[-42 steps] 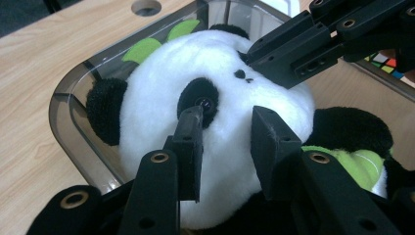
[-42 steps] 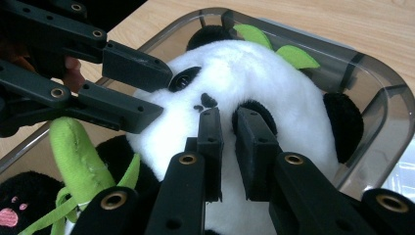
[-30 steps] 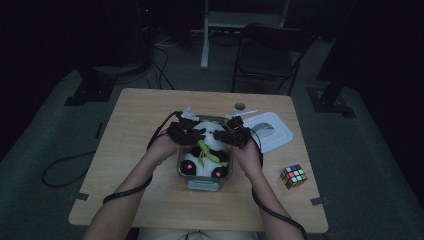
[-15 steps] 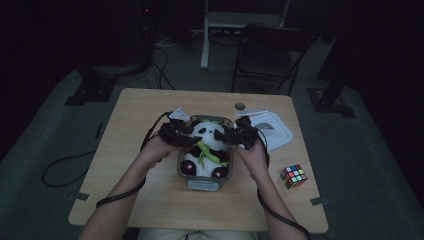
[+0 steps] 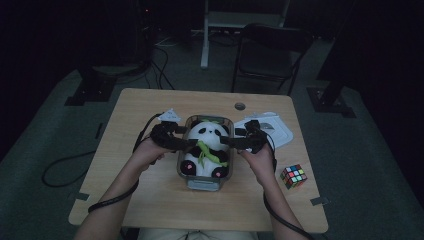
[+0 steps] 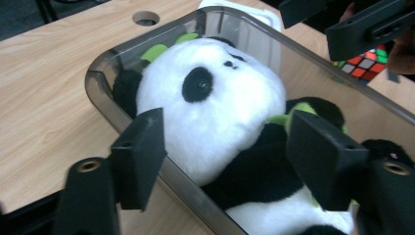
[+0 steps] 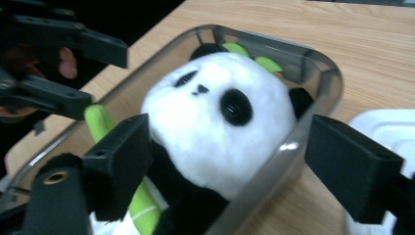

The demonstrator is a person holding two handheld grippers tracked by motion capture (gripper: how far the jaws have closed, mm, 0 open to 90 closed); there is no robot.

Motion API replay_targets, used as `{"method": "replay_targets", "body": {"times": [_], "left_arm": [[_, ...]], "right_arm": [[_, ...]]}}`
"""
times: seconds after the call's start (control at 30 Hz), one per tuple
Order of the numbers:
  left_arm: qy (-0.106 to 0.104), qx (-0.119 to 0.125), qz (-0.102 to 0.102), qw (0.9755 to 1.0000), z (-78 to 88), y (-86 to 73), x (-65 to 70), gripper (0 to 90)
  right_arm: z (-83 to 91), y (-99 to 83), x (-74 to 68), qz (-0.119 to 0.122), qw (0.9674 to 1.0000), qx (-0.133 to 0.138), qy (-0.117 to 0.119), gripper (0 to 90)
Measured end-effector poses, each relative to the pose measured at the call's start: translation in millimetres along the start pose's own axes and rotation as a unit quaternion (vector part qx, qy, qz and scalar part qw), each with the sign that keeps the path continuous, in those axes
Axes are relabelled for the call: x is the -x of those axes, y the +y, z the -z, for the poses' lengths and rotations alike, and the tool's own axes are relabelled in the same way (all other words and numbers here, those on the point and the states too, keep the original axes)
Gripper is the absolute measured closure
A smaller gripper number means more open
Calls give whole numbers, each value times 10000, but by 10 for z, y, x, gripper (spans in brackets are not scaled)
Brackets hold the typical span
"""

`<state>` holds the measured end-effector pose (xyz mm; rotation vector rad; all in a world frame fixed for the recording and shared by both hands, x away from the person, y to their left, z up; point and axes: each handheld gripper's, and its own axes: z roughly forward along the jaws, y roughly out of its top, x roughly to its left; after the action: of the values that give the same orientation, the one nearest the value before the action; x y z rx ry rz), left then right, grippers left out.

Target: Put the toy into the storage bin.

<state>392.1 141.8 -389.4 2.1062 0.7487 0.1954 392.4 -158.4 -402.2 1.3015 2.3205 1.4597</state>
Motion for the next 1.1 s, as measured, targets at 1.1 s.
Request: {"method": "replay_targets", "body": {"times": [1.1], "left_arm": [[295,30,0,9996,281,-484,-18,17]], "right_arm": [[924,-706,346,80,9921,291,-1218,140]]}}
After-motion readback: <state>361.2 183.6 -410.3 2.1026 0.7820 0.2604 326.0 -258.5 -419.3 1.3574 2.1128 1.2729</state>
